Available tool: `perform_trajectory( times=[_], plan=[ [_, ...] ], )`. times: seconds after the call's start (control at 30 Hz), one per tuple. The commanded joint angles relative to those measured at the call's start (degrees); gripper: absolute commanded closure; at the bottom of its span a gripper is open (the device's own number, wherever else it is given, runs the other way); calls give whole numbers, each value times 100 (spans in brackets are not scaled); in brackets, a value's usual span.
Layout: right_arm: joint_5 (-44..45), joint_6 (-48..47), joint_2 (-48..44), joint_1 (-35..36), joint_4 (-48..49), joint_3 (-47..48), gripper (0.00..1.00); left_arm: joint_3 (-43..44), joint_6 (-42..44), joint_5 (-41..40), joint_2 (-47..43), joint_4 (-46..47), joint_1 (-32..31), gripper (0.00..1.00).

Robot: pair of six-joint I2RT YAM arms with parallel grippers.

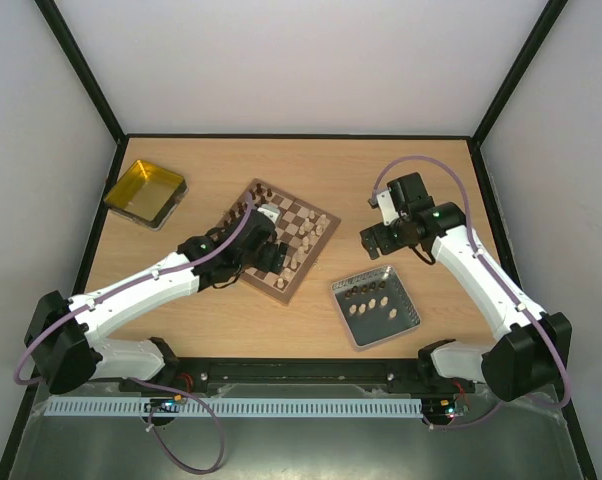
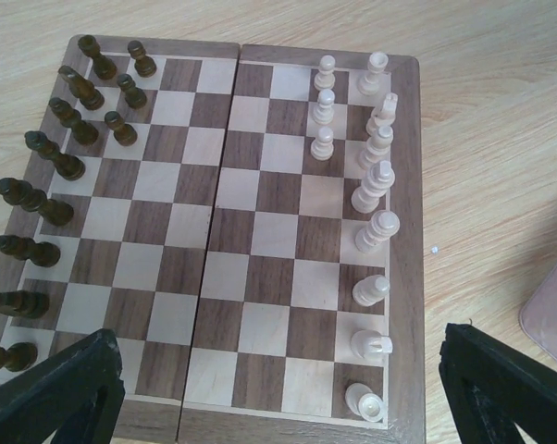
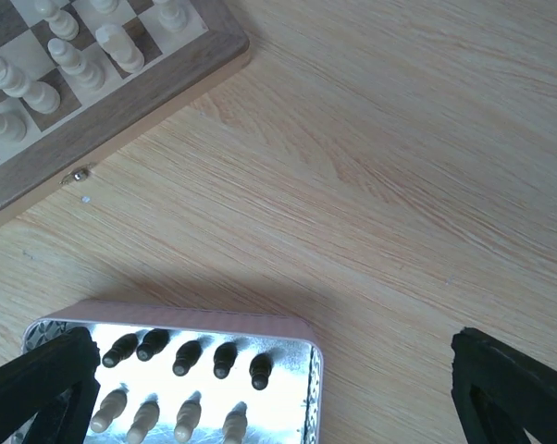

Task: Set up the chess pieces on the board
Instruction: Adjust the chessboard at the center of the board.

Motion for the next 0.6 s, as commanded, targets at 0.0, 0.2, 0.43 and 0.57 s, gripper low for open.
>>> perform_trajectory(
  times=[0.0, 0.2, 0.43, 0.57],
  plan=[
    [-130, 87, -107, 30, 46, -84, 1, -75, -40, -261, 5, -85, -26, 7],
    [-123, 319, -95, 30, 268, -99, 1, -26, -79, -409, -31, -134, 10, 10],
    [-351, 745, 154, 30, 562, 25, 5, 261, -132, -203, -265, -329, 942, 46],
    [-683, 882, 563, 34, 598, 274, 11, 576, -295, 176, -243, -597, 2240, 56]
  ],
)
